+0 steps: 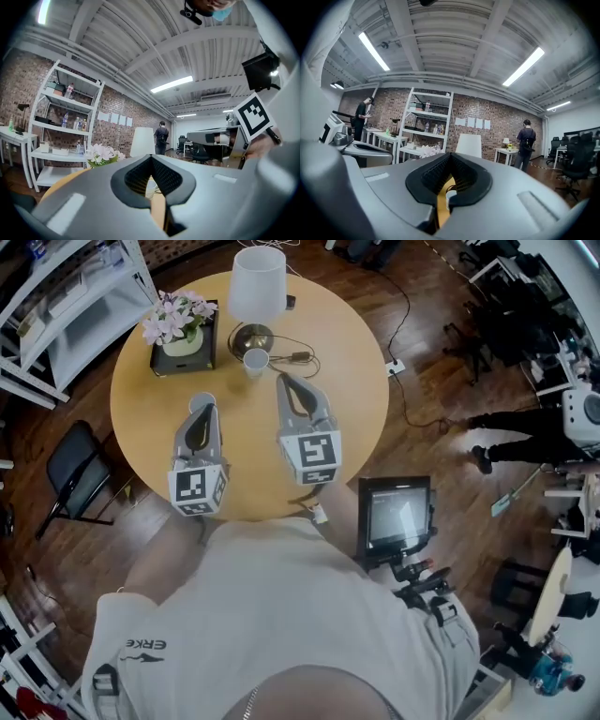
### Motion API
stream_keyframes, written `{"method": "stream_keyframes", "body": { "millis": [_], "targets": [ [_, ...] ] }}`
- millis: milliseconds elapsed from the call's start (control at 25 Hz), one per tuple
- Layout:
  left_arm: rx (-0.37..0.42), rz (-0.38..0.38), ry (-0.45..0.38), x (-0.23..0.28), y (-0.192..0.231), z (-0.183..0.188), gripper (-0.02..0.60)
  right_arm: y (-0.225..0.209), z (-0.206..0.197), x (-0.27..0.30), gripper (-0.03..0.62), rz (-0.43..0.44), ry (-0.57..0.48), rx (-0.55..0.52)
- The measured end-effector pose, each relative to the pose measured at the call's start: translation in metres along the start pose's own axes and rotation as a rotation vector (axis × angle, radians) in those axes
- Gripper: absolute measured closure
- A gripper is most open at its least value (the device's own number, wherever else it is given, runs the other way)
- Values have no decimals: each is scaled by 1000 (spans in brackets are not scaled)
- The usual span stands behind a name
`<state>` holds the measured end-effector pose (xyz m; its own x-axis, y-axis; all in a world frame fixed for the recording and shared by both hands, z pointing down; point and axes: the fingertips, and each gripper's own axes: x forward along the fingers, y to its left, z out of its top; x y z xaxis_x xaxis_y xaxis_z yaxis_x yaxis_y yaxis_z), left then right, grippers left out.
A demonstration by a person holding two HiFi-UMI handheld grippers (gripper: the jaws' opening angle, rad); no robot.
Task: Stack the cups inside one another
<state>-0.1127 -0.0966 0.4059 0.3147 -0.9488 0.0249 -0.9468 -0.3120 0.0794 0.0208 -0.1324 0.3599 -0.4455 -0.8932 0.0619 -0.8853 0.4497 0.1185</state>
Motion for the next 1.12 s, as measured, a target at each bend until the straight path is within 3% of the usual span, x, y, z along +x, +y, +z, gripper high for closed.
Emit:
{"method": "stream_keyframes", "body": {
  "millis": [400, 1120],
  "targets": [
    [11, -73, 11, 32, -40, 0, 580, -59, -28, -30, 580, -118, 54, 31],
    [-7, 9, 176, 117, -31, -73, 580, -94, -101, 23, 580, -45, 192, 114]
  ]
}}
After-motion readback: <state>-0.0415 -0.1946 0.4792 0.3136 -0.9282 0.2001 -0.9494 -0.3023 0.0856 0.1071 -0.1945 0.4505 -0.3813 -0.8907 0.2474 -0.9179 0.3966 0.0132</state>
